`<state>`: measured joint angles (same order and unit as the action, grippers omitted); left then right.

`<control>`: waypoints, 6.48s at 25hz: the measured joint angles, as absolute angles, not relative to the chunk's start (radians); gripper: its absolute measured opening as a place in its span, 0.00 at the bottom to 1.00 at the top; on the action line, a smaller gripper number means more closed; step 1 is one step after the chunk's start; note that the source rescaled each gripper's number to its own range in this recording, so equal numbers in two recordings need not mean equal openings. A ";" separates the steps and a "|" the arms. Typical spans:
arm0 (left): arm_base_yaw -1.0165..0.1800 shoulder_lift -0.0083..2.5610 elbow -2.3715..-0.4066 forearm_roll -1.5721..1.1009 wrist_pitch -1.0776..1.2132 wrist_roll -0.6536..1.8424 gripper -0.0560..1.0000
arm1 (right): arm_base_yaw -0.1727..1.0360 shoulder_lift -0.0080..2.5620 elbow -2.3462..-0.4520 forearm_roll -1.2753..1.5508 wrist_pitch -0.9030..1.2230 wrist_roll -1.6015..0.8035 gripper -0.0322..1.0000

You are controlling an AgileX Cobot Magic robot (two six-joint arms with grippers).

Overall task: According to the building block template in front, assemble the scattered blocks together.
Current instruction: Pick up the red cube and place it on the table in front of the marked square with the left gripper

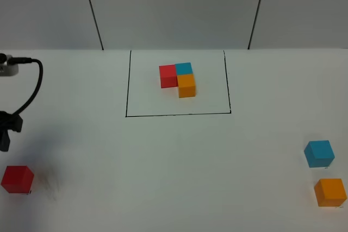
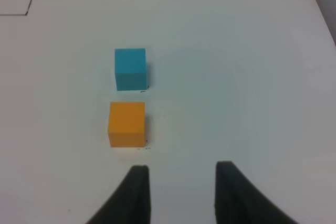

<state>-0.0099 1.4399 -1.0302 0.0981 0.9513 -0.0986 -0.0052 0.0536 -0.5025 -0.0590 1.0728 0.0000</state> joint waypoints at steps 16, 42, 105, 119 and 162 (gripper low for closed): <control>0.006 1.450 -0.808 0.161 0.663 -0.118 0.57 | -0.005 0.054 -0.502 -0.059 1.073 0.000 0.03; 0.038 1.629 -0.808 0.053 0.524 -0.022 0.57 | -0.005 0.054 -0.502 -0.059 1.073 0.000 0.03; 0.038 1.770 -0.808 0.066 0.461 -0.036 0.18 | -0.005 0.054 -0.502 -0.059 1.073 0.000 0.03; 0.038 1.770 -0.808 0.067 0.470 -0.036 0.06 | -0.005 0.054 -0.502 -0.059 1.073 0.000 0.03; -0.284 1.745 -1.241 -0.102 0.967 1.015 0.06 | -0.005 0.054 -0.502 -0.059 1.073 0.000 0.03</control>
<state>-0.2837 1.7449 -1.2412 -0.1023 0.9668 1.0155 -0.0052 0.0536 -0.5025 -0.0590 1.0728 0.0000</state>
